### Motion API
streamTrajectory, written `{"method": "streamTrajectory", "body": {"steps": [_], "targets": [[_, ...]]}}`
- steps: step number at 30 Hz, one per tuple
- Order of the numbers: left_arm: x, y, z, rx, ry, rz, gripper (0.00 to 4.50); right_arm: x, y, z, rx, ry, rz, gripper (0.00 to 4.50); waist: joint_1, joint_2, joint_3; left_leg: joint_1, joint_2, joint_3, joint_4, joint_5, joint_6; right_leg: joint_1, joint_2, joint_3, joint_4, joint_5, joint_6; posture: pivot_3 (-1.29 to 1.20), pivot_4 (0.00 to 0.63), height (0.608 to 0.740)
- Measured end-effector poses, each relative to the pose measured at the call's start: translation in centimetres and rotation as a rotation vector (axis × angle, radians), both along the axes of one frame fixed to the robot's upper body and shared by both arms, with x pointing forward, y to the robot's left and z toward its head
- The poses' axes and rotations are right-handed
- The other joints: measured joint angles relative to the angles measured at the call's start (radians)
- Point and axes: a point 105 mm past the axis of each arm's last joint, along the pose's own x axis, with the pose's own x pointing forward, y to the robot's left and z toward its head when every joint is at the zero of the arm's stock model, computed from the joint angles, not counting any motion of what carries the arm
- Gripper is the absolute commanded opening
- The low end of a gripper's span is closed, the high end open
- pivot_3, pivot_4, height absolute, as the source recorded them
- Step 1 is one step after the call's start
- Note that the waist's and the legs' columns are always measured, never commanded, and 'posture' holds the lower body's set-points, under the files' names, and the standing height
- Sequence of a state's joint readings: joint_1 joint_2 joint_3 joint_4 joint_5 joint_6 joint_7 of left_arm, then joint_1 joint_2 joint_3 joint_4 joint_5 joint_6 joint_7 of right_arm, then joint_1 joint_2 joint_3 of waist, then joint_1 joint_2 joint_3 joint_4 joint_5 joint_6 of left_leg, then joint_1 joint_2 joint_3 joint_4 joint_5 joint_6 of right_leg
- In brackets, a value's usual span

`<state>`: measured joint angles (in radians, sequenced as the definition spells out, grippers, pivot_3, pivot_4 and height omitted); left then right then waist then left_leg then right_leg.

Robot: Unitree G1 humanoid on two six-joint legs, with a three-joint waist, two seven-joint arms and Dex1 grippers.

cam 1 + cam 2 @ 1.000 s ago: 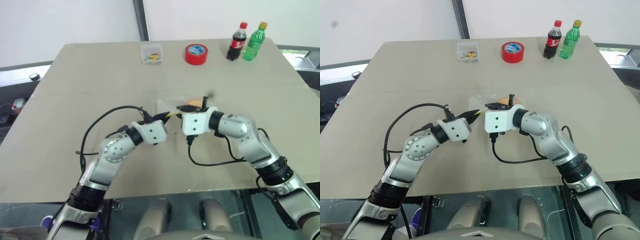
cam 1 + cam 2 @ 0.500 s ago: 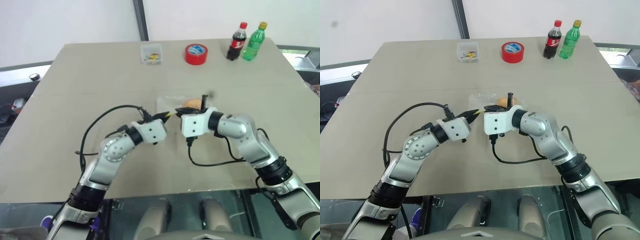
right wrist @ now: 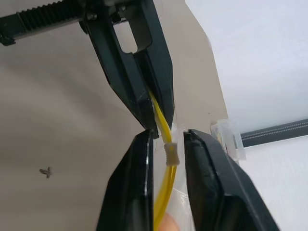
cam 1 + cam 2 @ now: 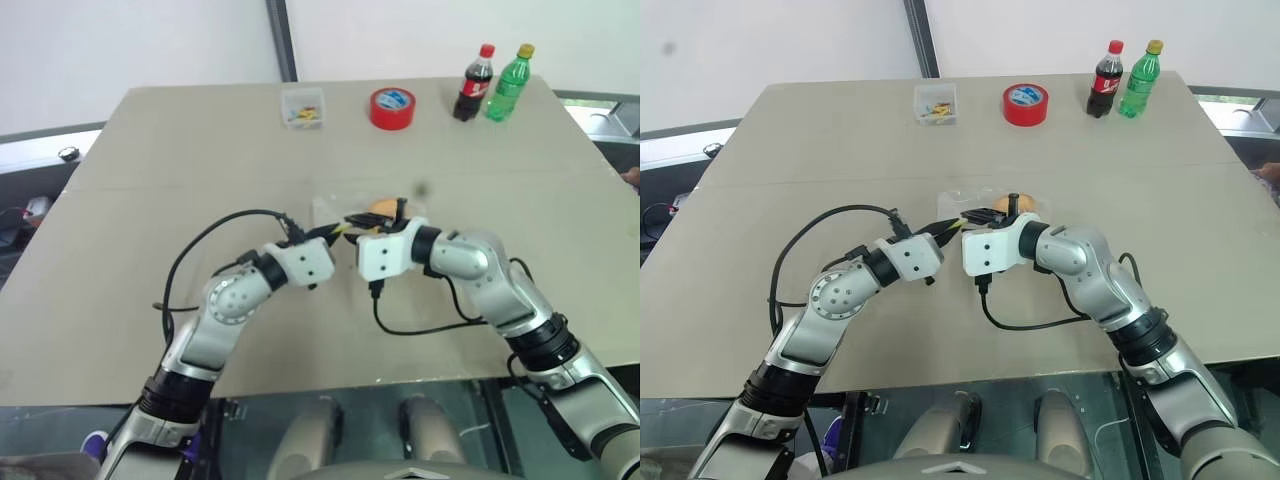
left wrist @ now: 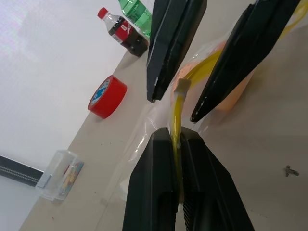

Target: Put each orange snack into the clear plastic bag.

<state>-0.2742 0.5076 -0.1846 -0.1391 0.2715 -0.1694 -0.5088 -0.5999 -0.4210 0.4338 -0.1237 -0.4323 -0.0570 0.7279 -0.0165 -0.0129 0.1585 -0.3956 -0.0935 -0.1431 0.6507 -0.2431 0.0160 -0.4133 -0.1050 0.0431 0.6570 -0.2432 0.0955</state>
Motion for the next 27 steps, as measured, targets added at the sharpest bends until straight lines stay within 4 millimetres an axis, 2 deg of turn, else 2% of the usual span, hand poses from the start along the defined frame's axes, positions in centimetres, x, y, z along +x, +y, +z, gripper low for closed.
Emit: {"method": "streamTrajectory", "body": {"steps": [17,19,20,27], "targets": [[-0.05,-0.04,0.12,-0.001,-0.002,0.001,0.0,0.31,-0.33,-0.29,-0.021,-0.014,-0.014,1.21,0.0,0.0,0.0,0.0,0.0,0.0,0.0,0.0,0.0,0.0,0.0,0.0,0.0,0.0,0.0,0.0,0.15,0.74],[-0.04,-0.03,0.1,0.0,-0.001,0.002,0.0,0.34,-0.34,-0.25,-0.018,-0.016,-0.016,0.32,0.0,0.0,0.0,0.0,0.0,0.0,0.0,0.0,0.0,0.0,0.0,0.0,0.0,0.0,0.0,0.0,0.15,0.74],[-0.04,-0.02,0.09,0.0,0.0,0.002,0.0,0.35,-0.35,-0.23,-0.017,-0.017,-0.017,0.15,0.0,0.0,0.0,0.0,0.0,0.0,0.0,0.0,0.0,0.0,0.0,0.0,0.0,0.0,0.0,0.0,0.15,0.74],[-0.04,-0.01,0.08,0.003,0.001,0.001,0.0,0.37,-0.37,-0.21,-0.021,-0.026,-0.018,0.15,0.0,0.0,0.0,0.0,0.0,0.0,0.0,0.0,0.0,0.0,0.0,0.0,0.0,0.0,0.0,0.0,0.15,0.74]]}}
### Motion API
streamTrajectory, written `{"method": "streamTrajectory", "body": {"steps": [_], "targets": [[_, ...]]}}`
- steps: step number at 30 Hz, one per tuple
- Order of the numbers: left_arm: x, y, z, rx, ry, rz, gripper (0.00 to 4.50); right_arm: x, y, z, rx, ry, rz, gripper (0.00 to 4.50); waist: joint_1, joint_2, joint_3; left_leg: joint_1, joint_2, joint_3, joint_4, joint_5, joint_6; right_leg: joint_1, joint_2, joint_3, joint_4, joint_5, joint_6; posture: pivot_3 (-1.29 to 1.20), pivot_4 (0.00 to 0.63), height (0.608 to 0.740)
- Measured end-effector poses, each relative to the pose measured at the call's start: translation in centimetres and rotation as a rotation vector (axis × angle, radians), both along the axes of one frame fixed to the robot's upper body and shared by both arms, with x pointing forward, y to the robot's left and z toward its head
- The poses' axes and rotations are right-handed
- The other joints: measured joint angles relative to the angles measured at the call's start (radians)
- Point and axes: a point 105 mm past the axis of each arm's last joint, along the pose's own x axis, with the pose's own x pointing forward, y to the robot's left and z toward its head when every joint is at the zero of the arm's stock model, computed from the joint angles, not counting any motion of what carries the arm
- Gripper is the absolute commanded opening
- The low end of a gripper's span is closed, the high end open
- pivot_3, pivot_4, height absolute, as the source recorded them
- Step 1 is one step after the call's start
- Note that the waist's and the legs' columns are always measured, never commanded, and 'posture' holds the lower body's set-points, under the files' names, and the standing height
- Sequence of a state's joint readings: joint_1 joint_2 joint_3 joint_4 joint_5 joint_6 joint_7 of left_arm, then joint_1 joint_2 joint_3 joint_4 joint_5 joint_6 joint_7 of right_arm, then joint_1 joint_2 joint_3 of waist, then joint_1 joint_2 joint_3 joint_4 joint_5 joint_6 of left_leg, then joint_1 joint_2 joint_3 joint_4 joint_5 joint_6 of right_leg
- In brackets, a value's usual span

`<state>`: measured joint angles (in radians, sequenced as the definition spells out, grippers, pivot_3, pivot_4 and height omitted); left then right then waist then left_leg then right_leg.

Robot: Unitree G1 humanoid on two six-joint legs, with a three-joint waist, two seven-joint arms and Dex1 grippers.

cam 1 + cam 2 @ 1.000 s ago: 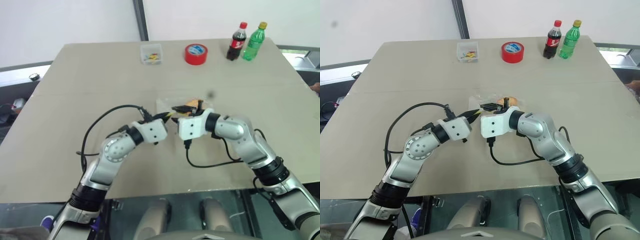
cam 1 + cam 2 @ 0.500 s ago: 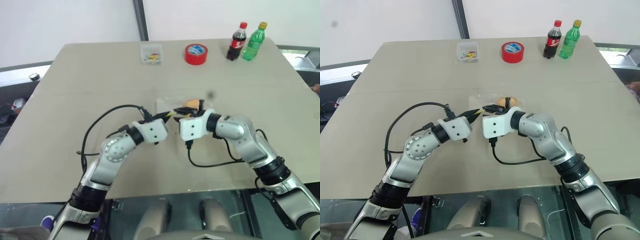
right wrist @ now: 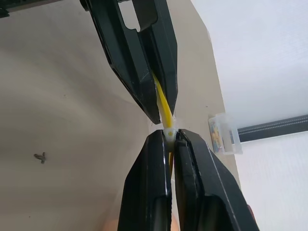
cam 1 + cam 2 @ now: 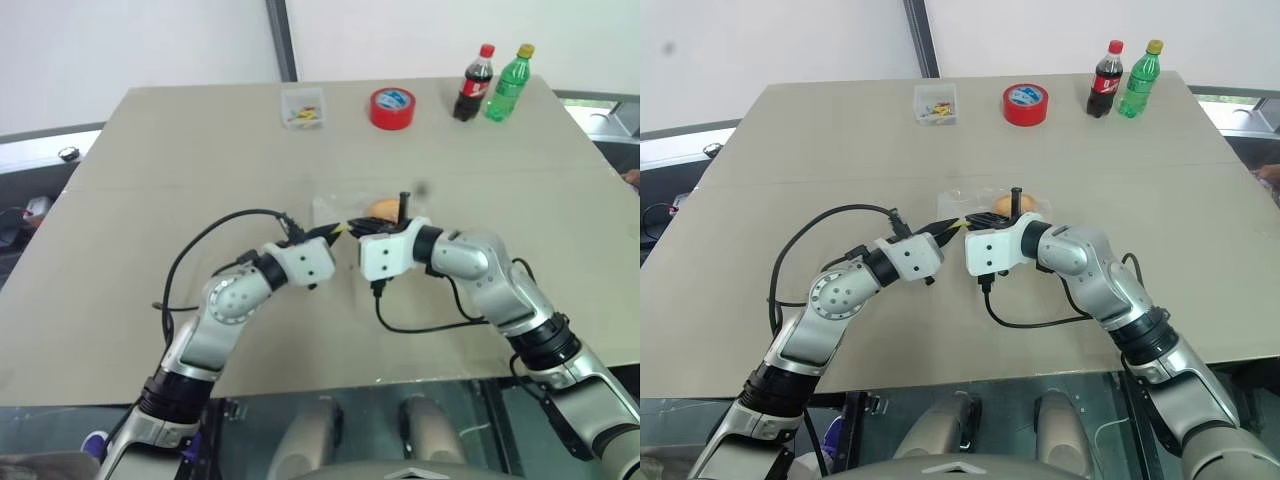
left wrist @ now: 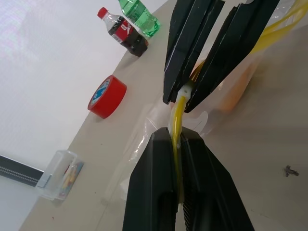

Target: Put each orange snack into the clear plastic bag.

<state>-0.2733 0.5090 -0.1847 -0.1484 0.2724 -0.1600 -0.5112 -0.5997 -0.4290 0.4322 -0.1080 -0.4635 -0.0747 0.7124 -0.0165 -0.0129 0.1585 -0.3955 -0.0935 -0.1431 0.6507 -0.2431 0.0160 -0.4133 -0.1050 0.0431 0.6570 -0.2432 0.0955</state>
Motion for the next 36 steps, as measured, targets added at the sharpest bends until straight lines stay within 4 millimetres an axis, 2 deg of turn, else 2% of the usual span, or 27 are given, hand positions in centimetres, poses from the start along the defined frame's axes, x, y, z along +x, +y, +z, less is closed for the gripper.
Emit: {"method": "streamTrajectory", "body": {"steps": [7,11,13,15,18,21,25,27,30,34,36], "targets": [[0.0,0.0,0.0,-0.001,0.002,0.002,0.0,0.0,0.0,-0.1,0.007,0.008,-0.006,0.15,0.0,0.0,0.0,0.0,0.0,0.0,0.0,0.0,0.0,0.0,0.0,0.0,0.0,0.0,0.0,0.0,0.15,0.74],[0.1,0.1,0.1,-0.009,0.005,0.003,0.0,0.1,-1.2,-0.7,0.022,0.036,-0.056,0.15,0.002,0.0,0.0,0.0,0.0,0.0,0.0,0.0,0.0,0.0,0.0,0.0,0.0,0.0,0.0,0.0,0.15,0.74],[0.4,0.6,0.1,-0.02,0.014,0.019,0.0,0.3,-3.7,-1.1,0.021,0.051,-0.138,0.15,0.009,0.0,0.0,0.0,0.0,-0.001,0.0,0.0,0.0,0.001,0.0,-0.001,0.0,0.0,0.0,0.0,0.15,0.74],[0.8,1.8,0.1,-0.024,0.022,0.057,0.0,1.0,-7.0,-1.7,0.004,0.073,-0.257,0.15,0.008,0.0,0.0,0.0,-0.001,0.0,0.0,0.0,0.0,0.001,0.0,0.0,0.0,0.0,0.0,0.0,0.15,0.74],[1.1,2.2,0.3,-0.035,0.02,0.071,0.0,1.1,-10.0,-1.8,-0.002,0.079,-0.355,0.15,0.003,0.0,0.0,0.0,0.0,0.0,-0.001,0.0,0.0,0.0,0.0,0.0,0.0,0.0,0.0,0.0,0.15,0.74],[1.2,2.1,0.6,-0.053,0.02,0.064,0.0,0.9,-12.0,-1.7,-0.011,0.075,-0.41,0.15,0.001,0.0,0.0,0.0,0.0,0.0,-0.001,0.0,0.0,0.0,0.0,0.0,0.0,0.0,0.0,0.0,0.15,0.74],[1.5,1.9,0.9,-0.072,0.022,0.054,0.0,0.9,-12.3,-1.3,0.0,0.073,-0.411,0.15,0.0,0.0,0.0,0.0,0.0,0.0,-0.001,0.0,0.0,0.0,0.0,0.0,0.0,0.0,0.0,0.0,0.15,0.74],[2.3,2.0,1.6,-0.093,0.025,0.056,0.0,1.7,-12.3,-0.2,0.026,0.059,-0.412,0.15,0.002,0.0,0.0,0.0,0.0,0.0,0.001,0.0,0.0,0.001,0.0,0.0,0.0,0.0,0.0,0.0,0.15,0.74],[4.6,1.8,4.7,-0.141,-0.014,0.061,0.0,4.2,-12.4,3.7,0.093,-0.026,-0.437,0.15,0.002,0.0,0.001,0.0,-0.001,-0.001,0.001,0.0,0.0,0.001,0.0,-0.001,0.0,0.0,0.0,0.0,0.15,0.74],[7.7,1.7,7.9,-0.167,-0.052,0.069,0.0,7.4,-12.6,7.6,0.157,-0.138,-0.464,0.15,0.001,-0.001,0.001,-0.002,-0.002,0.0,0.001,0.0,0.0,-0.001,-0.001,-0.001,-0.001,0.0,0.0,0.0,0.15,0.74],[8.6,1.6,9.6,-0.168,-0.084,0.063,0.0,8.4,-12.7,9.4,0.177,-0.198,-0.468,0.15,-0.001,-0.001,0.001,-0.005,-0.003,0.0,0.0,0.0,0.0,-0.003,-0.001,-0.001,-0.002,0.0,0.0,0.0,0.15,0.74]]}}
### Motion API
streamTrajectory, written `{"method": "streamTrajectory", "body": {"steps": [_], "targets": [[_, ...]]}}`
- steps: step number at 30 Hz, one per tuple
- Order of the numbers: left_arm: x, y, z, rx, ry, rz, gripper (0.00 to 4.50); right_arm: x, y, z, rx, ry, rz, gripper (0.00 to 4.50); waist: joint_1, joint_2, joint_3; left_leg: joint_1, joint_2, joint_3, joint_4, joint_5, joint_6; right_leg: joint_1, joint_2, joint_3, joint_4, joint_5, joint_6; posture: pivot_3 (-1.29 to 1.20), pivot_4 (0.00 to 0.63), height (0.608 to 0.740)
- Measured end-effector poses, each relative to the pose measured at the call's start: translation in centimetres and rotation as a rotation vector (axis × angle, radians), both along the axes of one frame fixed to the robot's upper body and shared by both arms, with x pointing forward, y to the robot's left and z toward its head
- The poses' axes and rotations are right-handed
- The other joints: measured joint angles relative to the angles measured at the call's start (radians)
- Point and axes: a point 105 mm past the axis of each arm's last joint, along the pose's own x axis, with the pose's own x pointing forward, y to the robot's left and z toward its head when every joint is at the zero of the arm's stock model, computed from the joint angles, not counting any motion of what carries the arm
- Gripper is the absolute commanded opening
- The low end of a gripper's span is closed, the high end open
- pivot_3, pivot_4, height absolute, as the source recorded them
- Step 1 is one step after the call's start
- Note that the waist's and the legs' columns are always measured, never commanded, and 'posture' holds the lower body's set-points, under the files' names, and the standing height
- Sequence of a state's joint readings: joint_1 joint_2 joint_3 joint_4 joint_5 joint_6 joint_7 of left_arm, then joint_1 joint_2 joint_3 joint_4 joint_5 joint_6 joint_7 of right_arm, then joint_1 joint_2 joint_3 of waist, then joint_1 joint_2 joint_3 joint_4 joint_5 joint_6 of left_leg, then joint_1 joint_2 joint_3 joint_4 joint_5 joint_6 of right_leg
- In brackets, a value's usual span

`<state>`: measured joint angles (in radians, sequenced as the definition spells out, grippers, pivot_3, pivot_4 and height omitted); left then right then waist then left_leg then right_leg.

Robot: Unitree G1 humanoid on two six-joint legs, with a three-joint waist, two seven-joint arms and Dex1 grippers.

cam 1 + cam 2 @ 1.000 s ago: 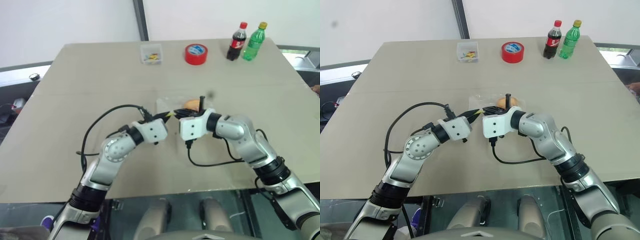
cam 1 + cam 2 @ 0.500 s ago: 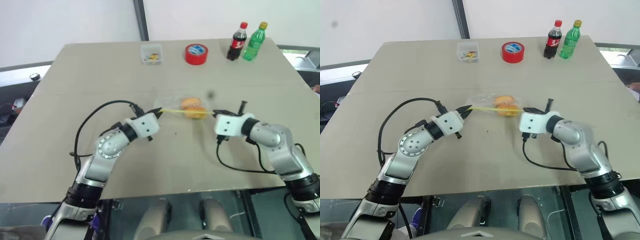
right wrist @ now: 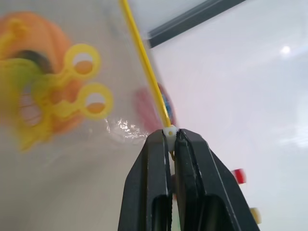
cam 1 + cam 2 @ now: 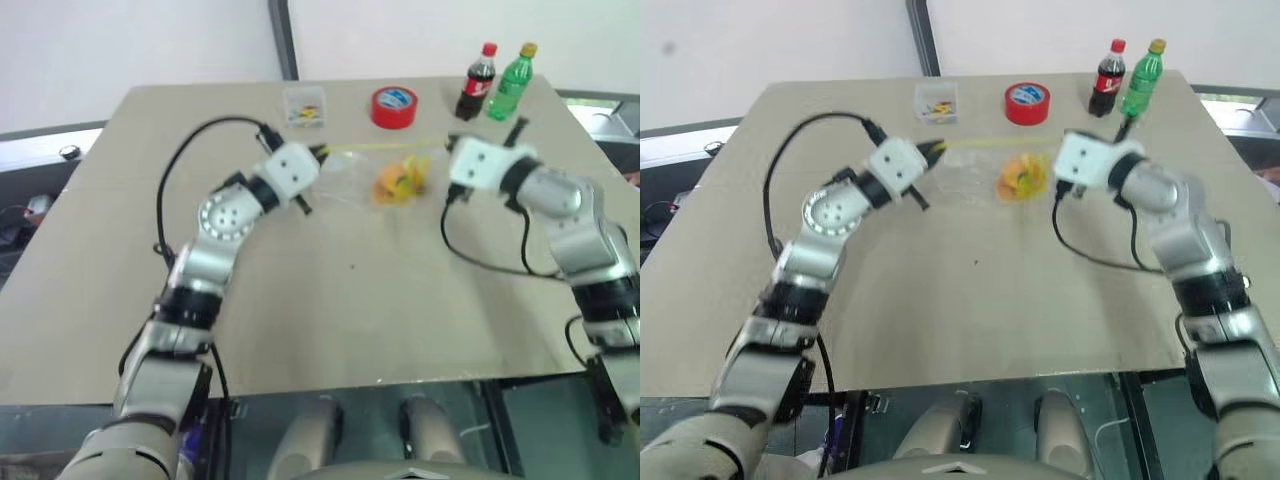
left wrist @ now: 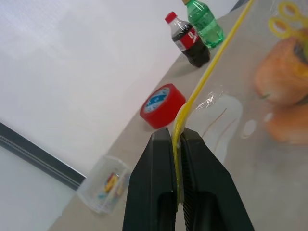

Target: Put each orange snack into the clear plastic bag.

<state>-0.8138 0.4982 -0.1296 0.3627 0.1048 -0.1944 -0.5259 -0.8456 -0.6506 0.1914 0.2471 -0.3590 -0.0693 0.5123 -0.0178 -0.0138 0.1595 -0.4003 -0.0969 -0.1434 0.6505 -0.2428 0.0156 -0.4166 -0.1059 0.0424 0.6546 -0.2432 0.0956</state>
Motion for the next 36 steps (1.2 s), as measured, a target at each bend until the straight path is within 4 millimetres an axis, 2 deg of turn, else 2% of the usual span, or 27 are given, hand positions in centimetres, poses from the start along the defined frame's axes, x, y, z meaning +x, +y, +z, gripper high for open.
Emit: {"method": "streamTrajectory", "body": {"steps": [3,5,7,8,10,13,16,18,20,22,23,27,28,31,33,36], "targets": [[0.5,-0.1,1.3,-0.003,-0.019,-0.022,0.0,0.5,-0.3,1.2,-0.002,-0.033,0.006,0.15,-0.003,0.0,0.0,-0.002,0.0,0.0,-0.002,0.0,0.0,-0.002,0.0,0.0,-0.004,0.0,0.0,0.0,0.15,0.74],[0.2,-0.2,1.4,0.008,-0.023,-0.048,0.0,0.2,-0.7,0.9,-0.021,-0.022,0.019,0.15,-0.009,0.0,0.0,-0.004,0.001,-0.001,-0.003,0.0,0.0,-0.003,-0.001,0.0,-0.006,0.0,0.0,0.0,0.15,0.74],[-0.7,0.1,0.5,0.025,-0.012,-0.077,0.0,-0.9,-0.8,-0.2,-0.041,0.02,0.053,0.15,-0.016,0.001,0.0,-0.009,0.002,-0.002,-0.002,0.0,0.0,-0.006,-0.001,-0.001,-0.007,0.0,0.0,0.0,0.15,0.74],[-1.5,0.1,-0.7,0.036,0.01,-0.098,0.0,-1.9,-0.8,-1.5,-0.043,0.066,0.077,0.15,-0.022,0.001,-0.001,-0.015,0.002,-0.002,0.0,0.0,0.0,-0.012,-0.001,-0.001,-0.006,0.0,0.0,0.0,0.15,0.74],[-3.2,0.3,-3.3,0.058,0.058,-0.129,0.0,-3.7,-0.8,-4.2,-0.044,0.159,0.113,0.15,-0.026,0.001,-0.001,-0.016,0.002,-0.001,0.001,0.0,0.0,-0.015,-0.002,-0.001,0.001,0.0,0.0,0.0,0.15,0.74],[-6.8,0.5,-8.6,0.091,0.188,-0.168,0.0,-7.2,-0.8,-9.2,0.008,0.356,0.138,0.15,-0.029,0.001,-0.001,-0.016,0.002,0.0,0.0,0.0,0.0,-0.018,-0.001,0.002,0.002,0.0,0.0,0.0,0.15,0.74],[-9.5,0.3,-11.8,0.102,0.302,-0.188,1.03,-9.5,-1.8,-12.1,-0.024,0.479,0.109,1.08,-0.017,0.002,0.0,-0.009,0.002,0.0,0.003,-0.001,0.002,-0.011,-0.001,0.002,0.007,0.0,0.0,0.0,0.15,0.74],[-10.3,1.1,-13.1,0.109,0.37,-0.163,2.03,-10.1,-3.4,-12.9,0.026,0.548,0.041,2.12,-0.008,0.003,0.002,0.007,0.003,0.0,0.002,-0.003,0.005,0.006,0.0,0.001,0.005,0.0,0.0,0.0,0.15,0.74],[-10.9,1.5,-13.2,0.108,0.397,-0.154,2.99,-10.8,-3.7,-13.1,0.077,0.597,0.038,3.1,-0.002,0.004,0.003,0.015,0.004,0.0,0.001,-0.003,0.006,0.013,0.001,0.001,0.003,-0.001,0.0,0.0,0.15,0.74],[-11.5,2.2,-13.0,0.051,0.445,-0.144,4.01,-11.7,-3.9,-12.6,0.162,0.644,0.048,4.13,0.001,0.004,0.003,0.017,0.005,0.0,0.0,-0.003,0.006,0.015,0.001,0.001,0.003,-0.001,0.001,0.0,0.15,0.74],[-11.8,3.0,-13.0,0.021,0.487,-0.133,4.41,-12.0,-4.4,-12.4,0.199,0.66,0.042,4.48,0.001,0.004,0.003,0.017,0.005,0.0,0.0,-0.003,0.006,0.014,0.001,0.001,0.003,0.0,0.0,0.0,0.15,0.74],[-12.6,5.5,-12.3,-0.115,0.591,-0.095,4.41,-13.0,-6.0,-11.7,0.307,0.703,0.036,4.48,0.005,0.004,0.003,0.016,0.005,0.0,0.0,-0.004,0.006,0.014,0.001,0.001,0.003,0.0,0.0,0.0,0.15,0.74],[-13.3,6.7,-11.3,-0.225,0.645,-0.097,4.41,-13.6,-6.7,-11.3,0.373,0.713,0.035,4.48,0.006,0.004,0.003,0.016,0.005,0.0,0.0,-0.004,0.006,0.014,0.001,0.001,0.002,0.0,0.0,0.0,0.15,0.74],[-14.0,7.9,-10.5,-0.281,0.695,-0.096,4.41,-14.5,-6.9,-11.0,0.428,0.736,0.057,4.48,0.006,0.004,0.003,0.016,0.006,0.0,-0.001,-0.004,0.006,0.014,0.001,0.001,0.001,0.0,0.0,0.0,0.15,0.74],[-14.9,9.6,-10.4,-0.293,0.759,-0.058,4.41,-15.6,-7.4,-11.2,0.471,0.774,0.059,4.48,0.005,0.004,0.003,0.016,0.006,0.0,-0.003,-0.004,0.006,0.014,0.001,0.001,0.0,0.0,0.0,0.0,0.15,0.74],[-15.5,10.1,-10.4,-0.312,0.811,-0.072,4.41,-16.0,-7.8,-10.8,0.5,0.774,0.06,4.48,0.007,0.004,0.003,0.016,0.006,0.001,-0.003,-0.004,0.007,0.015,0.0,0.001,-0.001,0.0,0.0,0.0,0.15,0.74]]}}
